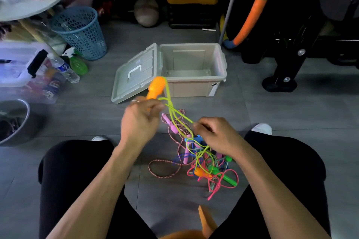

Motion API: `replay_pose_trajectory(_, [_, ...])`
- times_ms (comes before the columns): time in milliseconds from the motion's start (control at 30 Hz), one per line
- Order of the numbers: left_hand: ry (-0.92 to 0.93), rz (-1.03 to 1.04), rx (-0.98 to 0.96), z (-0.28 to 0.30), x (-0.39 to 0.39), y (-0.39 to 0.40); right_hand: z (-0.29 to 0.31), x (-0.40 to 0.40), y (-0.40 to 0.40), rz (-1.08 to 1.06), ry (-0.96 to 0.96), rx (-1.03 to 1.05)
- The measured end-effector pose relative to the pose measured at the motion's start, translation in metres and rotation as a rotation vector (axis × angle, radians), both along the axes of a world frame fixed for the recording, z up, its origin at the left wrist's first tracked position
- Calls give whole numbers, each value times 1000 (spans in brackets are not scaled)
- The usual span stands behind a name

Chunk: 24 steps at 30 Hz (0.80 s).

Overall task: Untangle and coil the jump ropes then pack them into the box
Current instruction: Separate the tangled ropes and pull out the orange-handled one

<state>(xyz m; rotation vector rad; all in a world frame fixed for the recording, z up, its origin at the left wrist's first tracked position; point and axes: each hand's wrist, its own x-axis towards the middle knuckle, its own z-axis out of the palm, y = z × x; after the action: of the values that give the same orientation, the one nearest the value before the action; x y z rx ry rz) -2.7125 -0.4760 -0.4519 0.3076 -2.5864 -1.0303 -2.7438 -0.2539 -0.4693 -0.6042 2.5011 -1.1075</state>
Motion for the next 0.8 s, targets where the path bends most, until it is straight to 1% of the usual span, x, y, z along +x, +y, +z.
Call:
replay_pose_trajectory(33, [2, 83, 31, 3, -3, -6, -2, 0, 3, -6, -8, 27])
replay_pose_trajectory(67, [-38, 147, 63, 4, -4, -12, -5, -1, 5, 1, -22, 65])
replay_pose_trajectory(100, [-117, 188, 78, 0, -6, -17, -6, -2, 7, 8, -33, 107])
replay_pose_trajectory(133, [-239, 201, 56, -6, -6, -20, -7, -2, 8, 8, -28, 136])
replay_pose_trajectory(167, [-397, 174, -5, -14, -6, -21, -5, -2, 8, -12, 2, 123])
replay_pose_trajectory(200, [-560, 106, -72, -22, -4, -20, -1, -1, 7, -49, 57, 54])
replay_pose_trajectory(233, [-687, 9, -108, -28, -3, -17, 3, 0, 5, -95, 137, -41])
replay_pose_trajectory(267, [-759, -101, -96, -32, -2, -12, 8, 0, 4, -121, 227, -119])
replay_pose_trajectory(300, [-783, -192, -65, -32, -1, -6, 12, 0, 2, -120, 290, -157])
replay_pose_trajectory(333, [-776, -243, -45, -29, -1, -1, 14, 0, 1, -103, 318, -166])
replay_pose_trajectory(433, [-651, -243, 7, -19, -1, 4, 6, -3, 3, -42, 279, -85])
replay_pose_trajectory(500, [-526, -320, 51, -14, 3, 9, 0, -5, 4, 0, 260, -12])
replay_pose_trajectory(567, [-350, -404, 43, -16, 7, 16, -1, -6, 2, 54, 230, 17])
replay_pose_trajectory(600, [-290, -411, 28, -19, 8, 19, -1, -5, 0, 77, 207, 31])
replay_pose_trajectory(700, [-232, -407, -17, -30, 7, 21, 1, -2, -4, 101, 148, 41])
replay_pose_trajectory(767, [-219, -426, 5, -29, 6, 23, 3, 0, -5, 95, 90, 7])
replay_pose_trajectory(800, [-189, -400, 26, -27, 5, 23, 5, 1, -5, 89, 61, -6])
